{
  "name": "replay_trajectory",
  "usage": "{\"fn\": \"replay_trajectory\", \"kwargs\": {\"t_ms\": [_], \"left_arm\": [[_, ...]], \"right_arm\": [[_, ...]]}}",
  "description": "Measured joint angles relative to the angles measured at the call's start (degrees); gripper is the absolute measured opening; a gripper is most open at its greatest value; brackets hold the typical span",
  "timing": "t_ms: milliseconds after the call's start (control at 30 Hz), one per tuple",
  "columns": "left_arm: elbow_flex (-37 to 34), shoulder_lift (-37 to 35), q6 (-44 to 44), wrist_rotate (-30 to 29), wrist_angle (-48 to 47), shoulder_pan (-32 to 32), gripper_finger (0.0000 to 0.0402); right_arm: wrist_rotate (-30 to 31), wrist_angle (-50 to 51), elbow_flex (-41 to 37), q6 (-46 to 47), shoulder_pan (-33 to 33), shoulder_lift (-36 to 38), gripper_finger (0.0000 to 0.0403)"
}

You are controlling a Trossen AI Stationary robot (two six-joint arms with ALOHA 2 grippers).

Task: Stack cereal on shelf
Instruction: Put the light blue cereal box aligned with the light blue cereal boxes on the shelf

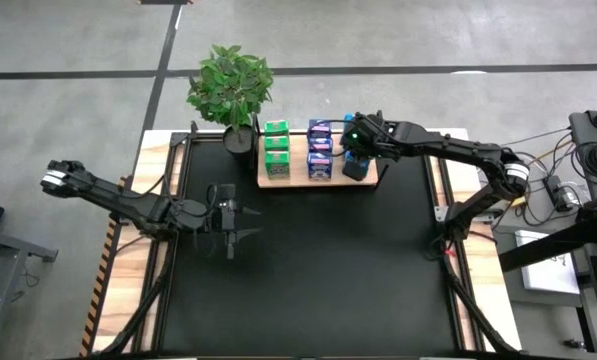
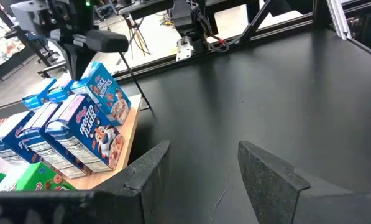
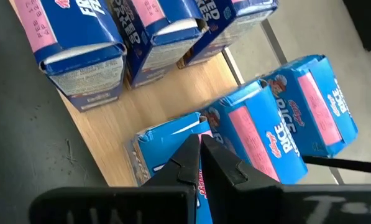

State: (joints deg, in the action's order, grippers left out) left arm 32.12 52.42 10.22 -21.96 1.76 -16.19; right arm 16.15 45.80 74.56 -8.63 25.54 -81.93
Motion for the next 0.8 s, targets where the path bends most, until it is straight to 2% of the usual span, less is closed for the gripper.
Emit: {"fn": "replay_trajectory", "kwargs": {"t_ms": [400,800], "left_arm": [[0.0,0.0,0.0,0.0,-0.1,0.0,0.0171],[0.0,0.0,0.0,0.0,-0.1,0.0,0.0171]], "right_arm": [[-0.3,-1.2,0.0,-0.4,0.0,0.3,0.0009],[-0.1,2.5,0.0,1.9,-0.5,3.6,0.0009]]}}
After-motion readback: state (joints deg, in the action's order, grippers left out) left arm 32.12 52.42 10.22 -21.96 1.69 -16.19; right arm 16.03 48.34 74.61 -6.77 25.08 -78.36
